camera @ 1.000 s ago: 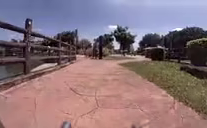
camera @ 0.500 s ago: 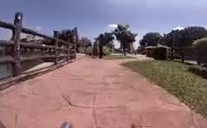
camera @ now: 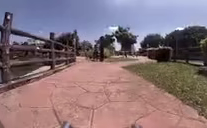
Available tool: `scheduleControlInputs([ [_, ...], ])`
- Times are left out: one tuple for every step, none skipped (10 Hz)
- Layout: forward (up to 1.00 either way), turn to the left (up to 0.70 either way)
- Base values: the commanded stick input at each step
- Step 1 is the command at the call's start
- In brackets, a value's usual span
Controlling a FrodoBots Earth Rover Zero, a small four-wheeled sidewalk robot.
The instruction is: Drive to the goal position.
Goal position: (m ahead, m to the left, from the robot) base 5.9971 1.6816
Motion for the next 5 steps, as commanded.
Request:
scheduleControlInputs([
  [0.70,0.00],
  [0.70,0.00],
  [0.70,0.00],
  [0.70,0.00],
  [0.70,0.00],
])
